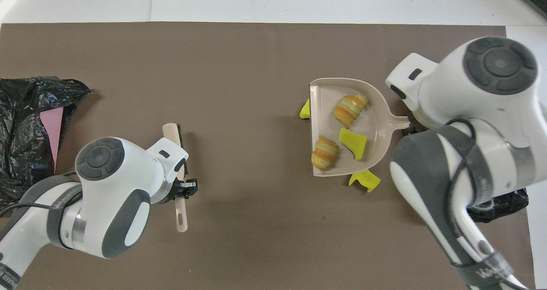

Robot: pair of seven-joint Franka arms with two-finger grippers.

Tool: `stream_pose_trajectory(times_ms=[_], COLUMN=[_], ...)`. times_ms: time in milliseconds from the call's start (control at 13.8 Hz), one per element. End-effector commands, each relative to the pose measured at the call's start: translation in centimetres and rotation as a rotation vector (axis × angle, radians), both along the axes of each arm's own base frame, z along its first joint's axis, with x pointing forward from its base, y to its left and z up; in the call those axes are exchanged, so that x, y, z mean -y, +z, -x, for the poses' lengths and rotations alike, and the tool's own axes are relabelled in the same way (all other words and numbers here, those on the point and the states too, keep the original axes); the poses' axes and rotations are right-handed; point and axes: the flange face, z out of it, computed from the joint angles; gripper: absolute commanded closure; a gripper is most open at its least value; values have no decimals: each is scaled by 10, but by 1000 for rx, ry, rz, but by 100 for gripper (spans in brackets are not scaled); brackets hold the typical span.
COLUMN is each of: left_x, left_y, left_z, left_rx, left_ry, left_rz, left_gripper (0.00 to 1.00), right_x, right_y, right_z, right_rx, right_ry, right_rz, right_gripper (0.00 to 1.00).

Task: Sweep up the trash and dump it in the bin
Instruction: 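Carry the dustpan to the black bag and tip it with the right gripper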

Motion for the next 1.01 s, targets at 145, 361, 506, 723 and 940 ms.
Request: stream_pose_trajectory(times_ms=[145,361,506,723,940], left_x=[69,87,102,105,114], left_y=[-31,-45,-45,-44,-41], left_z=[68,98,119,122,135], left_rx=[26,-4,-22,-29,-35], left_ry=[9,-2,-31,-13,-4], left_rz=[-8,32,48,47,36], left_gripper=[100,100,100,100,100], right_x=[147,222,242,251,206], right_y=[12,10,5,-7,-14], right_z=[8,19,26,30,42], right_rx=[-23,-1,9,5,52], right_ry=[-20,-87,-67,21,-21], right_rz=[-20,13,133,338,517], right_gripper=[100,100,100,100,100])
